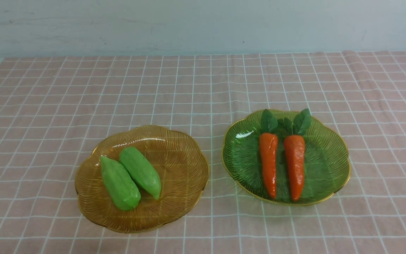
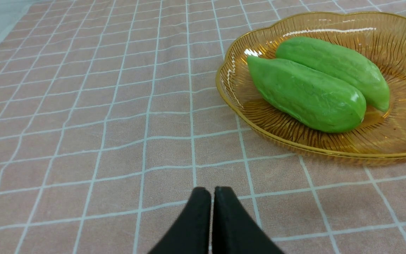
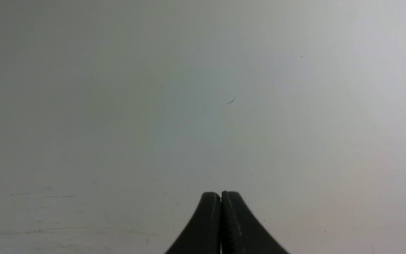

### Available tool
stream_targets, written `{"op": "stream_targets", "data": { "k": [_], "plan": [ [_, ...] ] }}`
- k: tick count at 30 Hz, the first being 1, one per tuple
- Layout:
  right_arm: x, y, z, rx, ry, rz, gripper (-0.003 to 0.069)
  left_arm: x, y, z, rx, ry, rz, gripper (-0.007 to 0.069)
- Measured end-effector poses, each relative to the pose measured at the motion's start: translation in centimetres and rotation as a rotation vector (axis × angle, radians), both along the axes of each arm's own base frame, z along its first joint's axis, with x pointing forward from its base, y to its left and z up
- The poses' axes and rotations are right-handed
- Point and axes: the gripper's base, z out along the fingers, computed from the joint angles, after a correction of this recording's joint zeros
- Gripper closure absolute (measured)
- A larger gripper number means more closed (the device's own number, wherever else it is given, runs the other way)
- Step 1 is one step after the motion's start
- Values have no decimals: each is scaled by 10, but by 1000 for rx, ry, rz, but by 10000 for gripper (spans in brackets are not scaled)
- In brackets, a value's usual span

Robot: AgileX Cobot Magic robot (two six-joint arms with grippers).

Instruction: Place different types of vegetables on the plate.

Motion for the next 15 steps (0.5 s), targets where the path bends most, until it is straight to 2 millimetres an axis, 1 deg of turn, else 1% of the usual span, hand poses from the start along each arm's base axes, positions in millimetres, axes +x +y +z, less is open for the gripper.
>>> {"op": "stream_targets", "data": {
  "k": [5, 6, 7, 8, 10, 11, 12, 13, 15],
  "plan": [
    [3, -1, -4, -113, -3, -59, 666, 0, 0, 0, 0, 0, 0, 628],
    [3, -1, -4, -113, -3, -60, 666, 0, 0, 0, 0, 0, 0, 628],
    [6, -2, -10, -156, 19, -93, 666, 0, 0, 0, 0, 0, 0, 628],
    [8, -2, -13, -166, 28, -104, 666, 0, 0, 0, 0, 0, 0, 628],
    [15, -2, -26, -192, 81, -154, 666, 0, 0, 0, 0, 0, 0, 628],
    [22, -2, -41, -207, 137, -198, 666, 0, 0, 0, 0, 0, 0, 628],
    [27, -3, -52, -218, 175, -226, 666, 0, 0, 0, -1, 0, 0, 628],
    [29, -3, -57, -223, 192, -236, 666, 0, 0, 0, -1, 0, 0, 628],
    [39, -5, -86, -236, 294, -280, 666, 0, 0, 0, -1, 0, 0, 628]
  ]
}}
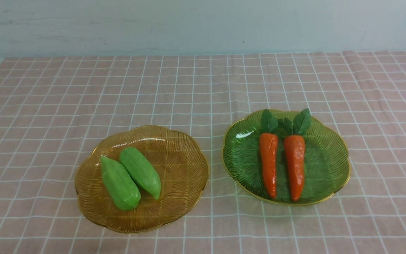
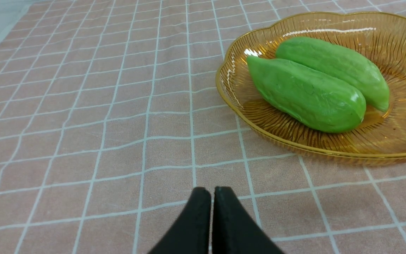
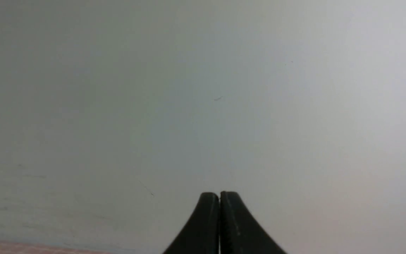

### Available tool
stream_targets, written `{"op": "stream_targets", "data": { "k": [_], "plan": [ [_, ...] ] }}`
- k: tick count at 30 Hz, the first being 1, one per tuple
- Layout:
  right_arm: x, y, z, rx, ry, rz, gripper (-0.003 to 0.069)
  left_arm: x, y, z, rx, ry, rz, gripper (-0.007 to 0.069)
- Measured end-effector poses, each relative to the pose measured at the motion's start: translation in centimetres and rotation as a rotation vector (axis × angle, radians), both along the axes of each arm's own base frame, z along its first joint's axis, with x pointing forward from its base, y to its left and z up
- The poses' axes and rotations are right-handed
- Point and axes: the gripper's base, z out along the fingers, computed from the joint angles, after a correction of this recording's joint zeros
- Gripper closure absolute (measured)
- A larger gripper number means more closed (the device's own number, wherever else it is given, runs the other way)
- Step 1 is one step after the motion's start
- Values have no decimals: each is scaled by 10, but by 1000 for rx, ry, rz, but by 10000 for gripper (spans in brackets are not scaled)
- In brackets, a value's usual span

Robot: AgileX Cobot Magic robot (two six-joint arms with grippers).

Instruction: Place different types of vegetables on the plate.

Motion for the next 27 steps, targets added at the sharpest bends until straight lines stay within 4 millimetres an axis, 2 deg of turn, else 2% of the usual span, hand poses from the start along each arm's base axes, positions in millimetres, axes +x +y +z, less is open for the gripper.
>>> {"op": "stream_targets", "data": {
  "k": [3, 5, 6, 7, 27],
  "plan": [
    [7, -2, -28, -1, 89, -29, 666, 0, 0, 0, 0, 0, 0, 628],
    [12, -3, -65, 8, 202, -45, 666, 0, 0, 0, -1, 0, 0, 628],
    [12, -3, -67, 8, 210, -45, 666, 0, 0, 0, -1, 0, 0, 628],
    [13, -3, -77, 13, 251, -48, 666, 0, 0, 0, -1, 1, 0, 628],
    [13, -2, -77, 32, 244, -40, 666, 0, 0, 0, -1, 1, 0, 628]
  ]
}}
